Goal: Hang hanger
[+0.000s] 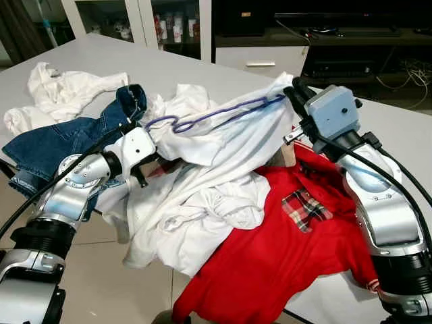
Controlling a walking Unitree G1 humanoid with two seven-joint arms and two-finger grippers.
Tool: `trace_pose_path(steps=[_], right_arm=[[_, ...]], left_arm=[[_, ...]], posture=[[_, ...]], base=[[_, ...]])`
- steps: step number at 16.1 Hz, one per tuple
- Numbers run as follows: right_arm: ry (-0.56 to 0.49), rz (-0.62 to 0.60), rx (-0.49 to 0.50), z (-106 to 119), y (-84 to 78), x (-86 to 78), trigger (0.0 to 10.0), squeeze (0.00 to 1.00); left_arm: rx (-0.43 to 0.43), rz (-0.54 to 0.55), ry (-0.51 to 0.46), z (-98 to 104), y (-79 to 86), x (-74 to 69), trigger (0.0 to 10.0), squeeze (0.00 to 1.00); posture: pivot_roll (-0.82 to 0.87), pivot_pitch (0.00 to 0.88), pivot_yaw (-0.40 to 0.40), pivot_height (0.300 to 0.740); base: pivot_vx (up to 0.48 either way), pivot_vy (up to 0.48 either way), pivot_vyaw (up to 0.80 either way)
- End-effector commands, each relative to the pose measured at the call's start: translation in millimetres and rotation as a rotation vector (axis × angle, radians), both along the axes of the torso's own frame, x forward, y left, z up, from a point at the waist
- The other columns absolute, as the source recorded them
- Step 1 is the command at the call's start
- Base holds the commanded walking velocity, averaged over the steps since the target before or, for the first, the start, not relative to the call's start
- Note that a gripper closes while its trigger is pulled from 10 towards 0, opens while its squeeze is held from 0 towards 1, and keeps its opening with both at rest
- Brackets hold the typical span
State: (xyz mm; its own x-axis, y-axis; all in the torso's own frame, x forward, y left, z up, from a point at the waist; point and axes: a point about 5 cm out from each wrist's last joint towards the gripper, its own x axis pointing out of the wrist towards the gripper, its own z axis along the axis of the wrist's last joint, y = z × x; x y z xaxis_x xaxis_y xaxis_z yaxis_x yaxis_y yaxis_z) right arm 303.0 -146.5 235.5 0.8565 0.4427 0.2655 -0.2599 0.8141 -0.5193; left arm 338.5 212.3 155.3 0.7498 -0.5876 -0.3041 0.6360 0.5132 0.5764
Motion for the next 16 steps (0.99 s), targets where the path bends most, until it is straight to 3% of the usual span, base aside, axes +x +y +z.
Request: trace_pose_path(steps=[1, 3, 4, 6, 7, 9, 11, 13, 16], right_arm=[[-0.003, 0.038, 0.002, 3, 2.5, -4.6, 10.0, 0.0], [0.072, 0.072, -0.024, -20, 8.6, -11.7, 10.0, 0.0], [0.097, 0.028, -0.021, -31, 6.0, -8.7, 10.0, 0.0], [0.125, -0.156, 0.008, -45, -16.3, 7.7, 10.0, 0.0], [0.122, -0.195, 0.024, -43, -22.4, 11.2, 10.0, 0.0], [0.067, -0.351, 0.078, -27, -51.8, 21.7, 10.0, 0.0], [0.03, -0.408, 0.11, -17, -65.1, 25.0, 10.0, 0.0], [0.007, -0.439, 0.121, -13, -72.3, 28.3, 10.0, 0.0], [0.0, -0.372, 0.105, -15, -63.1, 26.9, 10.0, 0.0]], left_arm=[[0.006, 0.027, -0.024, 7, 3.8, 3.7, 0.0, 0.0], [-0.023, 0.015, -0.055, 13, -2.3, 6.3, 0.0, 0.0], [-0.042, -0.037, -0.068, 14, -9.7, 4.2, 0.0, 0.0], [-0.073, -0.142, -0.044, 9, -21.7, -4.6, 0.0, 0.0], [-0.062, -0.151, -0.036, 7, -21.9, -5.9, 0.0, 0.0], [-0.044, -0.171, -0.005, 1, -19.3, -10.6, 0.0, 0.0], [-0.043, -0.188, 0.01, 0, -17.2, -14.3, 0.0, 0.0], [-0.044, -0.189, 0.016, -2, -15.0, -16.2, 0.0, 0.0], [-0.039, -0.184, 0.019, -2, -13.3, -16.8, 0.0, 0.0]], posture=[[0.06, 0.0, 0.021, 0.74], [0.07, 0.0, 0.023, 0.74], [0.06, 0.0, 0.022, 0.74], [0.06, 0.0, 0.025, 0.74], [0.06, 0.0, 0.025, 0.74], [0.06, 0.0, 0.025, 0.74], [0.06, 0.0, 0.022, 0.74], [0.07, 0.0, 0.019, 0.74], [0.07, 0.0, 0.018, 0.74]], base=[[0.0, 0.0, 0.0], [0.0, 0.0, 0.0], [0.0, 0.0, 0.0], [0.0, 0.0, 0.0], [0.0, 0.0, 0.0], [0.0, 0.0, 0.0], [0.0, 0.0, 0.0], [0.0, 0.0, 0.0], [0.0, 0.0, 0.0]])
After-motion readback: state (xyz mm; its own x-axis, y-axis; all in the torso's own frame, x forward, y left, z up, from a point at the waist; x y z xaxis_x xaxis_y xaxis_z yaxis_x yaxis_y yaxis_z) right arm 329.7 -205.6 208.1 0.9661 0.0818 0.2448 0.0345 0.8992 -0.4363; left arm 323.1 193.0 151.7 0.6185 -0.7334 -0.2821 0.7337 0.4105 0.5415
